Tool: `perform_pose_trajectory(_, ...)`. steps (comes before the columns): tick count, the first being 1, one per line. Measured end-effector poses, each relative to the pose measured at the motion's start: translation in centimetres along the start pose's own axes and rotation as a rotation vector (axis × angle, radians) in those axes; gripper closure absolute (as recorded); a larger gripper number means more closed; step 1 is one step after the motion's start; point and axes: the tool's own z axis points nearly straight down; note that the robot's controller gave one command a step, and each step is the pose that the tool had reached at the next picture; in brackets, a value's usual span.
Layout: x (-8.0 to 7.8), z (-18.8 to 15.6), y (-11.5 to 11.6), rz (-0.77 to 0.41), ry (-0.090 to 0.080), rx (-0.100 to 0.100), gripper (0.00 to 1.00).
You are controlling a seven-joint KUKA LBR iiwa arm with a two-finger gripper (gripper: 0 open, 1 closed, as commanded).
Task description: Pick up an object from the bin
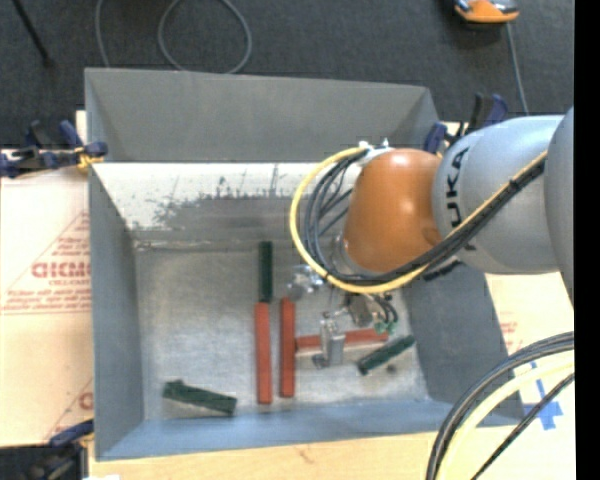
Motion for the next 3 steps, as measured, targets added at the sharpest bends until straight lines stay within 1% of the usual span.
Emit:
perform_pose_trajectory(1,2.4,5.1,-7.2,0.107,0.004,0.002,0.0)
perform_pose_trajectory(2,2.1,4.8,-7.0,0.101,-0.001,0.002,1.0)
perform_pose_trajectory(3,2.1,-9.5,-4.9,0.09,-0.008,0.003,1.0)
